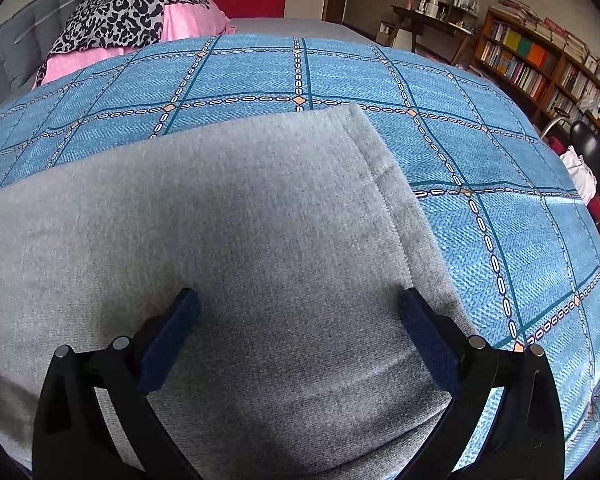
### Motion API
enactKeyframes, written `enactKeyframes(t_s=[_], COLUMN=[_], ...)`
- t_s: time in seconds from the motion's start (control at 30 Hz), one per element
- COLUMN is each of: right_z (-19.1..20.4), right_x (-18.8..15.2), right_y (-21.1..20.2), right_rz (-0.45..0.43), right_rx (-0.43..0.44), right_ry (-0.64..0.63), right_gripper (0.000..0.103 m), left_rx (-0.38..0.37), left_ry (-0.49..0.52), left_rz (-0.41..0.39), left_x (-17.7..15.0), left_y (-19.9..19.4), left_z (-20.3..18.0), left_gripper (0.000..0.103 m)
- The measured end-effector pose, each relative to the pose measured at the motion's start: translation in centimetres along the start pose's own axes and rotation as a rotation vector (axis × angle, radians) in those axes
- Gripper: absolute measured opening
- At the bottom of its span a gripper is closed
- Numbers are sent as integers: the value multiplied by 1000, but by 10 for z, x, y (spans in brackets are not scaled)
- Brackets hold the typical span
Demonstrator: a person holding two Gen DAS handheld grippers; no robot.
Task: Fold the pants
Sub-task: 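Lower both tools onto the waistband edge near the G logo, then close left tool on the waistband while right tool pinches the pants edge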
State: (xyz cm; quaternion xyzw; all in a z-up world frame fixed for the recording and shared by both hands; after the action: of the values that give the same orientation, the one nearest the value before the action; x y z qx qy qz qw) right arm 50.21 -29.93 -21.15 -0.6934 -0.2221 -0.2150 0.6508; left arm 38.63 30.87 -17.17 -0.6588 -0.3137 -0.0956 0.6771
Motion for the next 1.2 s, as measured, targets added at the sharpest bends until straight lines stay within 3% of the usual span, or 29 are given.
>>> enactKeyframes(t_s=[0.07,0.17,0.43,0.57,0.8,0.97,1.03,1.13,1.2], right_z=[0,-3,-32,-51,-65,-66,-65,-60,-57], right_x=[1,3,38,62,102,113,115,116,116], right_y=[-2,-6,-20,-1,39,72,80,80,75], right_rz=[-3,-3,-65,-50,-22,38,38,20,13], right_rx=[9,40,76,128,138,203,183,180,177], right_ry=[5,15,68,138,146,216,204,177,161], right_gripper=[101,101,101,101,99,81,72,46,23], left_rx=[-12,-42,-62,-59,-38,-28,-28,-28,-28], left_ry=[8,10,3,0,0,1,0,-2,-2], left_rz=[-8,-30,-91,-94,-77,-64,-58,-53,-53], left_x=[-2,-5,-4,-3,-2,-3,-3,-4,-4], left_y=[-4,-12,-28,-27,-16,-10,-8,-6,-6], left_z=[-5,-11,-14,-14,-10,-10,-8,-8,-8], left_gripper=[47,41,40,40,40,41,41,42,42])
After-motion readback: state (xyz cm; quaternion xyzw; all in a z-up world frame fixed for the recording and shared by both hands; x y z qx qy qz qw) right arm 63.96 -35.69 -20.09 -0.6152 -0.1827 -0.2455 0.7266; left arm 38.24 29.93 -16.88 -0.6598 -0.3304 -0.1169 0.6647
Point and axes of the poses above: each gripper's, at about its wrist camera, not at the fingertips, and y roughly the way its jaws point, z to its left, x to its top, the point moved 8 cm from there along y, roughly the way its jaws point, and after that the axes turned 2 degrees about x, right-handed, at the moved point
